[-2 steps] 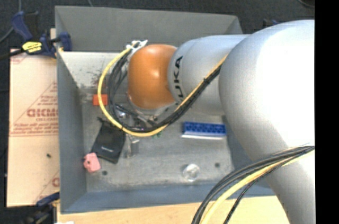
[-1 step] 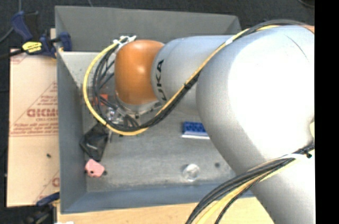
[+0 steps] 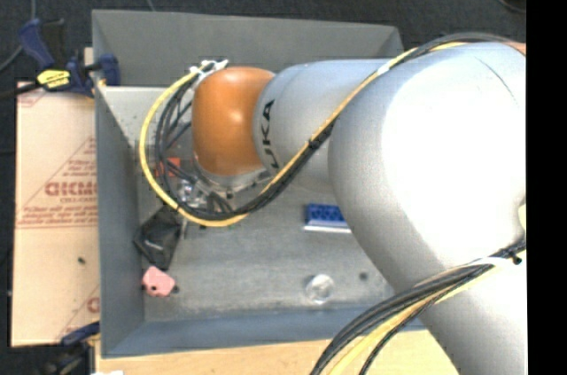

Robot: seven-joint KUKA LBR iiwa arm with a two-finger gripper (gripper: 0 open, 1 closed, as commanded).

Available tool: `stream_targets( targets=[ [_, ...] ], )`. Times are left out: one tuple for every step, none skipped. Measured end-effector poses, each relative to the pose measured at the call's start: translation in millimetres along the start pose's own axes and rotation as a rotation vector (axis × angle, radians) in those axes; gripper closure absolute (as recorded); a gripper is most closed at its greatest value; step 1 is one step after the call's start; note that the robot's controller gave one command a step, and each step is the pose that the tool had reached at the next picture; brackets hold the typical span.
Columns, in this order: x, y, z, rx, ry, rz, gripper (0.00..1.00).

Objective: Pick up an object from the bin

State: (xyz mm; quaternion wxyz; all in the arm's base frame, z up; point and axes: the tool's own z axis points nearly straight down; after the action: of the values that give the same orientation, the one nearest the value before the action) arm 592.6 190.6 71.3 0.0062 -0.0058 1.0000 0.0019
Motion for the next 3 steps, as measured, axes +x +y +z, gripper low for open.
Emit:
stream_targets(
  targets=[
    [-6.8,2,-98,0.000,0.000,-0.009,1.00],
    [-8.6,-8,-94,-0.001,-0.006,-0.017,1.00],
    [-8.6,-9,-87,0.001,-0.003,-0.016,1.00]
  ],
)
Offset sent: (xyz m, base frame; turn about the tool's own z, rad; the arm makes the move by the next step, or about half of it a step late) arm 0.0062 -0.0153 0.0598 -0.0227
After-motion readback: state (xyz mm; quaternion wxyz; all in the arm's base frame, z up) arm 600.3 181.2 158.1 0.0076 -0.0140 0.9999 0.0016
